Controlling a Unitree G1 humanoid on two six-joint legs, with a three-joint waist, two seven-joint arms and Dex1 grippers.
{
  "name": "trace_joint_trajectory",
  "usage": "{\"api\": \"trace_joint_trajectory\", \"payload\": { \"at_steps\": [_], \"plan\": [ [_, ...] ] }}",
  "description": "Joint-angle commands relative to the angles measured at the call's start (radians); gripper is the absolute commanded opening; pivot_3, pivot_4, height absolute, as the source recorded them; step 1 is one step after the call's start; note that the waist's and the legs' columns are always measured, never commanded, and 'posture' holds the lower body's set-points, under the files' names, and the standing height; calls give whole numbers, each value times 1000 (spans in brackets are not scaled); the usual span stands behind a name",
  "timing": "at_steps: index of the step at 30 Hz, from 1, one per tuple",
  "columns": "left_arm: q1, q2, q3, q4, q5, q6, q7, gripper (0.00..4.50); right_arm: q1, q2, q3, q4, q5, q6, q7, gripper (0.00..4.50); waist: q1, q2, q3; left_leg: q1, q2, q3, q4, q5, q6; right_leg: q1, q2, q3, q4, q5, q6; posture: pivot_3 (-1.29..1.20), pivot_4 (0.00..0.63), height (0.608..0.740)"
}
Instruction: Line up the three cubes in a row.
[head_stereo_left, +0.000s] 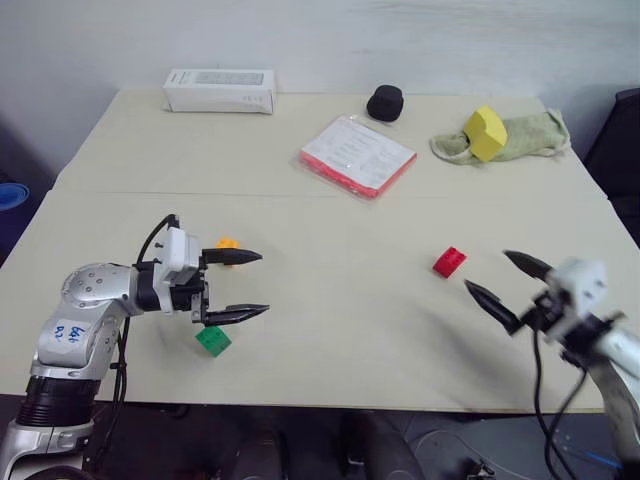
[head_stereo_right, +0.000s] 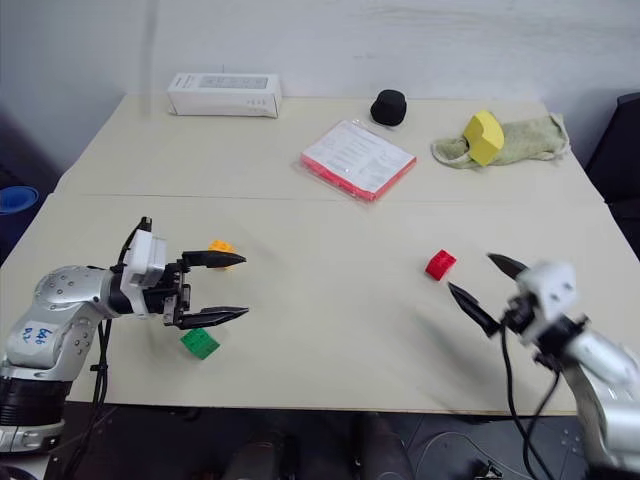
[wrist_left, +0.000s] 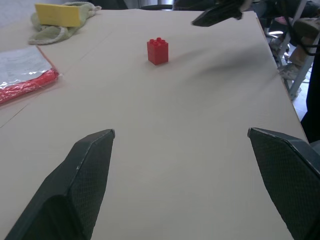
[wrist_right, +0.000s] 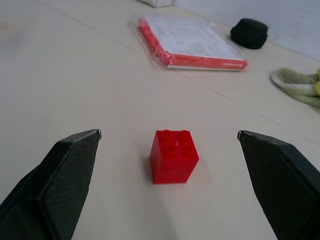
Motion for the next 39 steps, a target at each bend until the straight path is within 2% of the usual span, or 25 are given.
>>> {"api": "trace_joint_trajectory", "payload": {
  "at_steps": [1, 3, 6, 7, 9, 14, 16, 17, 23, 27, 36, 38, 39],
  "plan": [
    [13, 5, 5, -37, 1, -2, 6, 4485, -102, -19, 58, 146, -55, 35, 32, 4500, 3, 0, 0, -1, 1, -1, 0, 0, -1, 0, 1, -1, 0, 0, 0, 0, 150, 740],
    [27, 4, 10, -55, -1, -1, 14, 4485, -164, -20, 93, 224, -85, 39, 59, 4500, 7, 0, 0, -7, 2, -2, 5, 0, 0, -4, 1, -2, 0, 0, 0, 0, 150, 740],
    [60, 11, 24, -84, -8, 1, 25, 4485, -229, -28, 141, 337, -138, 6, 106, 4500, 4, 0, 0, -7, 2, -1, 8, -2, 3, -3, 0, -2, -1, 0, 0, 0, 150, 740],
    [67, 12, 29, -92, -11, 3, 30, 4500, -243, -26, 145, 365, -141, 5, 118, 4316, 3, 0, 0, -7, 2, 0, 9, -2, 3, -3, 0, -2, 0, 0, 1, 0, 150, 740],
    [80, 15, 35, -102, -14, 6, 35, 4500, -269, -15, 143, 420, -148, -26, 138, 3891, 2, 0, 0, -7, 2, -1, 10, -3, 4, -2, -1, -2, 0, 0, 1, 0, 150, 740],
    [93, 11, 40, -112, -9, 11, 49, 4500, -295, 1, 134, 473, -131, -125, 231, 2233, 0, 0, 0, -7, 2, -1, 10, -2, 4, -2, -1, -2, 0, 0, 1, 0, 150, 740],
    [96, 7, 40, -106, -6, 7, 54, 4500, -288, -8, 159, 446, -132, -195, 319, 1557, -3, 0, 0, -7, 2, -1, 10, -2, 4, -2, 0, -2, 0, 0, 1, 0, 150, 740],
    [97, 6, 39, -104, -6, 5, 55, 4500, -288, -10, 170, 441, -139, -222, 347, 1463, -3, 0, 0, -7, 2, 0, 9, -2, 4, -2, 0, -2, 0, 0, 1, 0, 150, 740],
    [94, 4, 27, -91, 2, -2, 48, 4500, -350, -16, 327, 318, -147, -150, 562, 1467, -5, 1, 0, -6, 4, 0, 9, -3, 3, -2, 0, -2, 1, 0, 1, 0, 150, 740],
    [86, 1, 19, -82, 6, -4, 45, 4500, -418, -1, 443, 371, -236, -177, 633, 1467, -2, 1, 0, -6, 3, 0, 10, -3, 3, -2, 0, -2, 0, 0, 1, 0, 150, 740],
    [94, 12, 47, -74, 1, 0, 43, 4500, -496, 75, 445, 570, -258, -309, 662, 1467, -6, 0, 0, -6, 4, 0, 10, -3, 3, -2, 0, -2, 1, 0, 1, 0, 150, 740],
    [94, 11, 70, -70, -20, 27, 58, 4500, -504, 81, 427, 565, -233, -295, 672, 2186, -6, 0, 0, -5, 4, 0, 10, -3, 2, -2, 0, -2, 1, 0, 1, 0, 150, 740],
    [95, 19, 87, -57, -25, 36, 59, 4500, -504, 69, 407, 537, -208, -290, 687, 2409, -5, 1, 0, -5, 4, 0, 10, -3, 2, -2, 0, -2, 1, 0, 1, 0, 150, 740]
  ]
}}
